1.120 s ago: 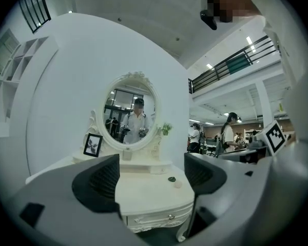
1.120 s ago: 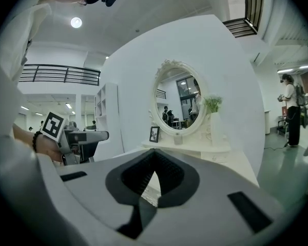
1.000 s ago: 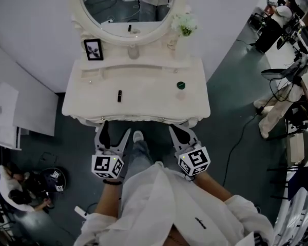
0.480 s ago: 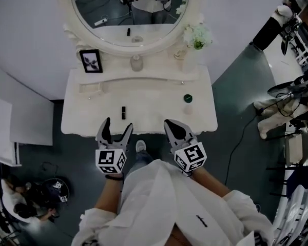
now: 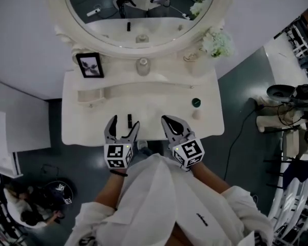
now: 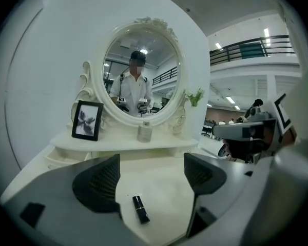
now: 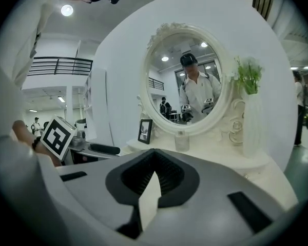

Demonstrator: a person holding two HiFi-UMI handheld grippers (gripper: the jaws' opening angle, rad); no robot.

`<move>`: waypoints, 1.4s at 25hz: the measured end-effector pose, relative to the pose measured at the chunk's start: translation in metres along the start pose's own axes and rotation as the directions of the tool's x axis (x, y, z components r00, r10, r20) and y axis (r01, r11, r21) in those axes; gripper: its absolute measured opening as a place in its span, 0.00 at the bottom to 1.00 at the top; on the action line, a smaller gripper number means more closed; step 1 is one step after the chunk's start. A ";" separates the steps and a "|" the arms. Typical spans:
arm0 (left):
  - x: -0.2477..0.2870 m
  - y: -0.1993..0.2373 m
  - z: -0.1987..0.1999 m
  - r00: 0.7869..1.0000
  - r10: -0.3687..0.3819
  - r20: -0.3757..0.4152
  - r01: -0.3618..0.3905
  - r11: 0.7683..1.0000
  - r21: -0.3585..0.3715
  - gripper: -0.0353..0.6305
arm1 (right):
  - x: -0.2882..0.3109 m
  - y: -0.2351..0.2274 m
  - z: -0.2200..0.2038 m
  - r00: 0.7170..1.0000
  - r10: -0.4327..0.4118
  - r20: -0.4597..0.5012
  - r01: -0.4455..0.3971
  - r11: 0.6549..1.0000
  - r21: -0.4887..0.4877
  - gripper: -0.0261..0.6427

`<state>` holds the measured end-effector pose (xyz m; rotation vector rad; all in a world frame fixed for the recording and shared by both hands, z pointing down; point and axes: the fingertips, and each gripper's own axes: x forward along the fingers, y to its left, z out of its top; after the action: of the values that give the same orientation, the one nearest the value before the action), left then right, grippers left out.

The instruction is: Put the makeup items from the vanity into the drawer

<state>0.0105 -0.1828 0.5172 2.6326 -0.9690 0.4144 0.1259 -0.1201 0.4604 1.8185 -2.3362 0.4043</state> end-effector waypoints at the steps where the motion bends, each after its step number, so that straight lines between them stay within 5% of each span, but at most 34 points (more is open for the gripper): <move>1: 0.004 0.004 -0.003 1.000 -0.006 -0.015 0.006 1.000 -0.003 0.62 | 0.006 0.000 -0.003 1.000 -0.002 -0.011 0.003 1.000 0.010 0.07; 18: 0.045 0.036 -0.074 0.971 0.099 -0.216 -0.111 0.993 -0.047 0.61 | 0.081 0.020 -0.083 0.963 0.141 -0.230 -0.125 0.988 0.086 0.07; 35: 0.076 0.033 -0.139 0.919 0.143 -0.367 -0.155 0.988 -0.003 0.61 | 0.116 0.020 -0.161 0.900 0.192 -0.391 -0.129 0.975 0.181 0.07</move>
<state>0.0216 -0.1981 0.6780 2.3386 -1.0381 0.8825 0.0706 -0.1740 0.6444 1.4221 -2.2098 0.9111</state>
